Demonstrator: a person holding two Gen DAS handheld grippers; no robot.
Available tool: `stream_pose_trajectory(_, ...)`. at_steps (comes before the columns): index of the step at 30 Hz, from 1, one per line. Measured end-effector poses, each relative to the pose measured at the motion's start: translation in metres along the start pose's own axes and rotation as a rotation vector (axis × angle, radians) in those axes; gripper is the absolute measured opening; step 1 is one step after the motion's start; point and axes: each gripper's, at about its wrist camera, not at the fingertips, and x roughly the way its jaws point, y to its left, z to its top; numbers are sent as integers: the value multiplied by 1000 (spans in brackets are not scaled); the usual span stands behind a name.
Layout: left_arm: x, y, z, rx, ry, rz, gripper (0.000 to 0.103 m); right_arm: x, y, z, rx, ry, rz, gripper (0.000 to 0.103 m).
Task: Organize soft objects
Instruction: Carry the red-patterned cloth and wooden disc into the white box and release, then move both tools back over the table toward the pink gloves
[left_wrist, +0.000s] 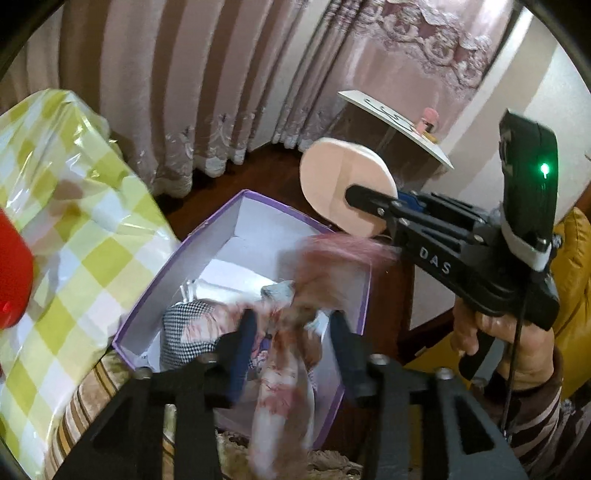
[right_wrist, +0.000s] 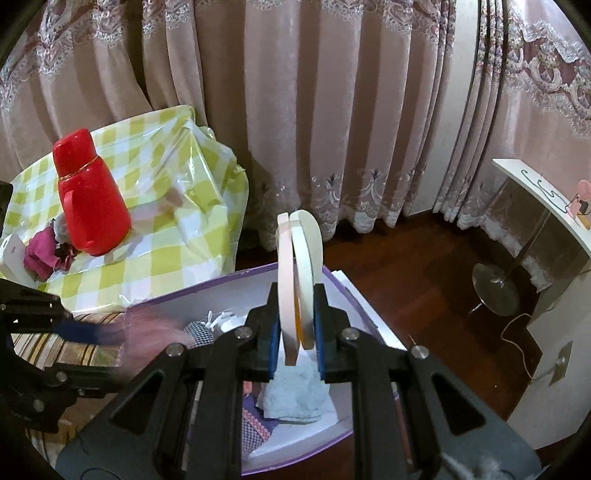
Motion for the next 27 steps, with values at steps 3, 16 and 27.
stream_pose_trajectory(3, -8, 7, -2, -28, -15, 8, 49, 0, 4, 0, -12, 3, 9, 52)
stream_pose_trajectory(16, -47, 38, -25, -106, -86, 62, 51, -12, 41, 7, -66, -42, 59, 64)
stream_pose_trajectory(27, -107, 79, -65, -191, -191, 170, 51, -34, 99, 19, -134, -101, 151, 73)
